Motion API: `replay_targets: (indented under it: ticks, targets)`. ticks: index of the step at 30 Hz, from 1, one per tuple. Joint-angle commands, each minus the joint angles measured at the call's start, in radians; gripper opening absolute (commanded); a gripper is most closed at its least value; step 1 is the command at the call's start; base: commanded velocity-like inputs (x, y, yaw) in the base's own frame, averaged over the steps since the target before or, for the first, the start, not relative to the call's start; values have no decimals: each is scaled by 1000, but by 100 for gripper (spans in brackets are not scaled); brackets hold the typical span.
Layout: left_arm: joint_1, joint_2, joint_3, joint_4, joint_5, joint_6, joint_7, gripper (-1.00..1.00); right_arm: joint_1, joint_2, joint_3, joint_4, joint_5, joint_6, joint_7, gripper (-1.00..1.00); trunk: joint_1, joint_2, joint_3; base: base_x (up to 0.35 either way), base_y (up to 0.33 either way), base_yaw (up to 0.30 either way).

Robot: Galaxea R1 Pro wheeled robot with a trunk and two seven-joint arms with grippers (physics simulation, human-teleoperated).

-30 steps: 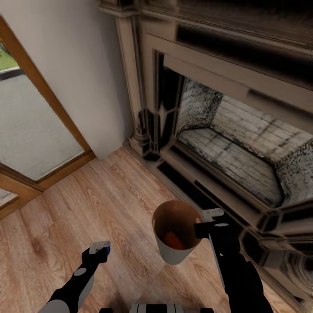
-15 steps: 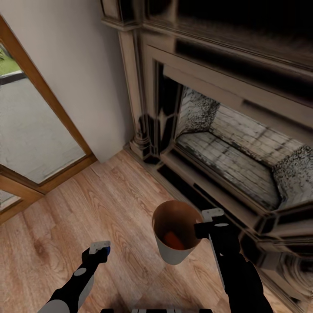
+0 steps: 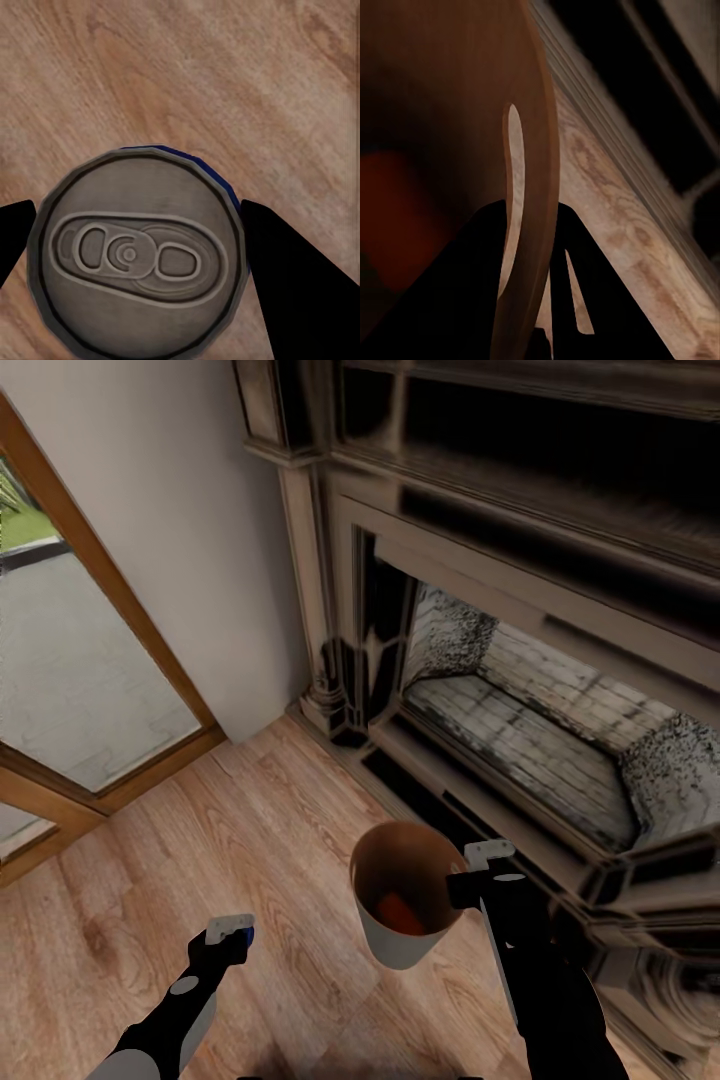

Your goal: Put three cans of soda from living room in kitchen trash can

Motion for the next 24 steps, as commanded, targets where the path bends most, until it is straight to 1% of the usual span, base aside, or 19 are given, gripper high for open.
replay_targets:
  ticks: [1, 13, 24]
  targets:
    - [0, 0, 0, 0, -2, 0, 0, -100, 0, 0, 0, 0, -19, 1, 3, -100, -4, 7, 5, 0, 0, 0]
    - [0, 0, 0, 0, -1, 0, -2, -100, 0, 0, 0, 0, -19, 1, 3, -100, -50, 91, 61, 0, 0, 0]
    - [0, -1, 0, -2, -2, -4, -2, -100, 0, -1, -1, 1, -23, 1, 5, -100, -50, 91, 63, 0, 0, 0]
